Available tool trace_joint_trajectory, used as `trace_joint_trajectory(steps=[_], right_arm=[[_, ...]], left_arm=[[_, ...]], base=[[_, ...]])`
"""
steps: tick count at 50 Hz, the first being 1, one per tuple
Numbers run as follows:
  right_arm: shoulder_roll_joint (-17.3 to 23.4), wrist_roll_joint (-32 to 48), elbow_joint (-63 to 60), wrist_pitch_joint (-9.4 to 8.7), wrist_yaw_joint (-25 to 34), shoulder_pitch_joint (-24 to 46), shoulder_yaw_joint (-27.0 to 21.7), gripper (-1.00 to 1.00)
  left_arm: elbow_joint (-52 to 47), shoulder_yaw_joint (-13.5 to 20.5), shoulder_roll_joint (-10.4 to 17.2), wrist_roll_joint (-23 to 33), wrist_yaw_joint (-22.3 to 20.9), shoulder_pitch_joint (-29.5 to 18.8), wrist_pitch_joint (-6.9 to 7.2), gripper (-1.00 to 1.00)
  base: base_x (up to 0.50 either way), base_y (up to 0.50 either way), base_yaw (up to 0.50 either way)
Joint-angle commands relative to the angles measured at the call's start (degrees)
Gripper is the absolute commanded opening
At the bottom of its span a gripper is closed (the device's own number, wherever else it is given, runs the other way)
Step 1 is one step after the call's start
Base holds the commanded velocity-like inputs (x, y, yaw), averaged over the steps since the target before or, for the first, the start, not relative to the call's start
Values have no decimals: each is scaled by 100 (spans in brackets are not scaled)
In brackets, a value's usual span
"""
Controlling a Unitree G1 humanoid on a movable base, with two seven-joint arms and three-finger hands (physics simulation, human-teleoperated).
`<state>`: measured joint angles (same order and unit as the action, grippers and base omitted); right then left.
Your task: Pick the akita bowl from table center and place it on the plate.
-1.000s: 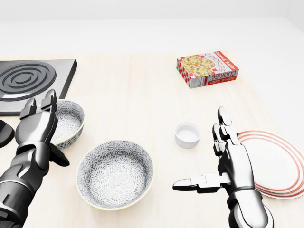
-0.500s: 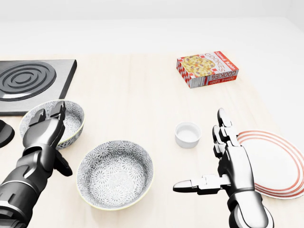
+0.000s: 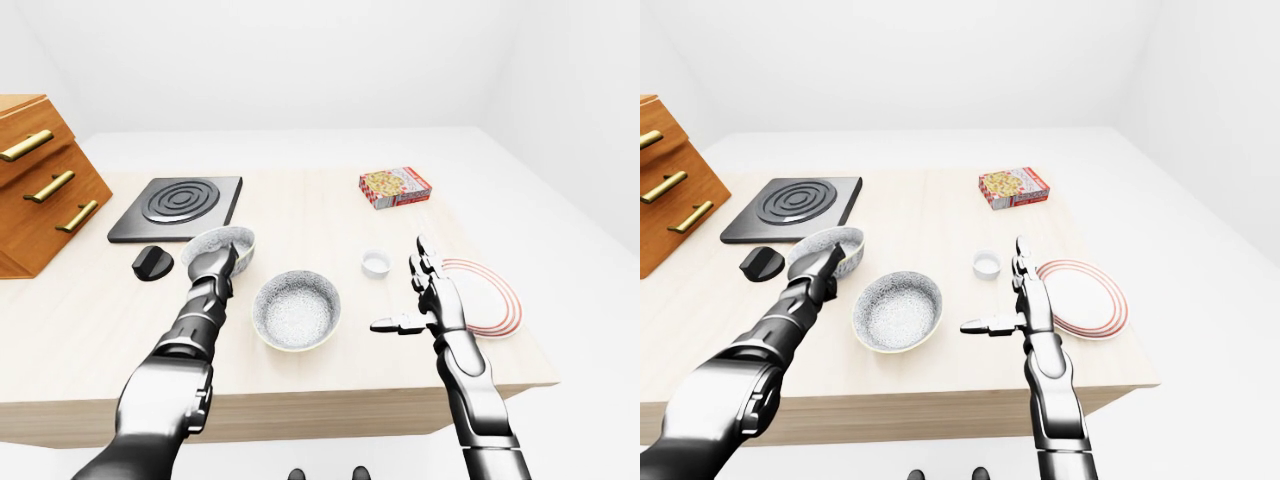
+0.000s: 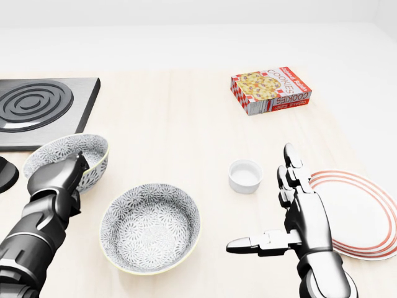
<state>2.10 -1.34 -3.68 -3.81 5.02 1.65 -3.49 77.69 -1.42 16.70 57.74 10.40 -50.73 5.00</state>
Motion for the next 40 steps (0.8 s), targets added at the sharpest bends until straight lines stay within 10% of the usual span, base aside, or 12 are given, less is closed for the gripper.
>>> trace_joint_trajectory(steps=[1, 7, 14, 16, 21, 40], right_arm=[[6, -11, -27, 27, 30, -59, -12, 100], [1, -3, -18, 21, 15, -38, -20, 100], [-31, 39, 63, -5, -66, 73, 36, 100], [-43, 52, 72, -12, -88, 92, 66, 100], [-25, 31, -81, -56, -55, -1, 56, 100], [321, 415, -895, -119, 264, 196, -153, 100]], left_arm=[[1, 1, -39, 117, -85, -19, 0, -100], [-126, -82, -108, 97, -278, 38, -106, -100], [-155, -122, -36, 21, -528, 83, -1000, -100], [-152, -146, -10, 80, -279, 92, -1000, -100], [-4693, 22, 2, 309, -2748, 1526, -220, -100], [-9007, 262, -633, 1122, -4935, 2695, -116, -100]], base=[[0, 0, 0], [0, 0, 0], [0, 0, 0], [0, 0, 0], [0, 0, 0], [0, 0, 0]])
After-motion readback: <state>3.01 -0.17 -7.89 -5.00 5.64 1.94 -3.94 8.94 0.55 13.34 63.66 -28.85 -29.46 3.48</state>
